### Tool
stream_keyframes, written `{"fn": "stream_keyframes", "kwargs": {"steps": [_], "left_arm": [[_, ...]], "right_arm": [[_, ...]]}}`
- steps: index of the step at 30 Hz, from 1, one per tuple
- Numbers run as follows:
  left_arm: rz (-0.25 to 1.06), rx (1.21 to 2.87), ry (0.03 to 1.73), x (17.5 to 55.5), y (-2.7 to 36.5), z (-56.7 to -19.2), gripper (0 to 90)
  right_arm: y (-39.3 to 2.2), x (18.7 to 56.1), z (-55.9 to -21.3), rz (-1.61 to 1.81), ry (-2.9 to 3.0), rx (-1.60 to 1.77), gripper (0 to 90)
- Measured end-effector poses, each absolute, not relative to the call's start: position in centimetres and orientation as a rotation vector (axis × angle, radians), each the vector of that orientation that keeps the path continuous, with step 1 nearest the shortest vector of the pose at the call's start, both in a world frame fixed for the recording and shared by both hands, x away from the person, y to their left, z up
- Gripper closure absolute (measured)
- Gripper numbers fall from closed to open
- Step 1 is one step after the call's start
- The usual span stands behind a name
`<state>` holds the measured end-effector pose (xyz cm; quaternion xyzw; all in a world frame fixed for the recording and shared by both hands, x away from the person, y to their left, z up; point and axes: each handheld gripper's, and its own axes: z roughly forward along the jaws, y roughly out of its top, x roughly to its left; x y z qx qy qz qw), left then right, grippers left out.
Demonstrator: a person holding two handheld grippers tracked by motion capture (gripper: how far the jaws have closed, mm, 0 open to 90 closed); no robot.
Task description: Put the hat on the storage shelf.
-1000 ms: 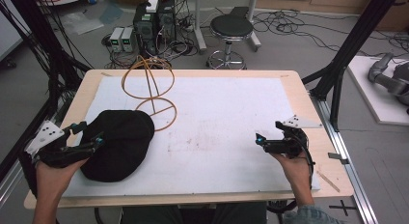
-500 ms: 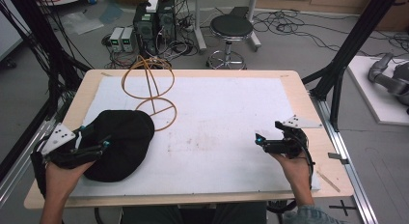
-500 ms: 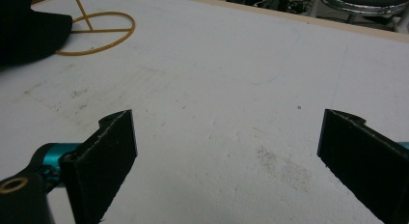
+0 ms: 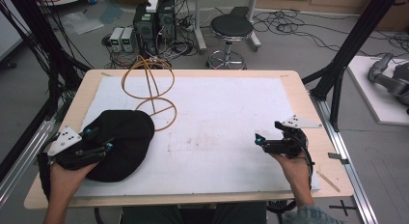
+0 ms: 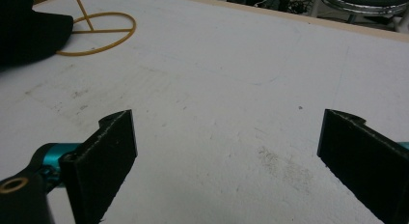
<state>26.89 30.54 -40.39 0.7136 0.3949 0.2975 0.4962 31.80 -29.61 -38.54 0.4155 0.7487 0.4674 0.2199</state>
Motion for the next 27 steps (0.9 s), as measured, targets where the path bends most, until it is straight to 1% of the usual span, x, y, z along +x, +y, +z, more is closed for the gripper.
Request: {"fn": "stream_keyframes", "kwargs": {"steps": [6,13,19,27], "left_arm": [[0.701,1.749,0.962,27.0,30.6,-40.7,48.1],[0.688,1.767,0.962,26.9,30.6,-40.8,60.9],[0.685,1.739,0.942,26.7,30.8,-40.4,64.9],[0.729,1.676,0.909,26.0,31.1,-39.4,65.4]], "right_arm": [[-29.6,31.8,-38.5,1.297,2.069,1.148,6.3],[-29.7,31.7,-38.4,1.301,2.064,1.155,6.3],[-29.8,31.7,-38.4,1.305,2.057,1.154,6.3],[-29.8,31.7,-38.4,1.306,2.059,1.152,6.4]]}}
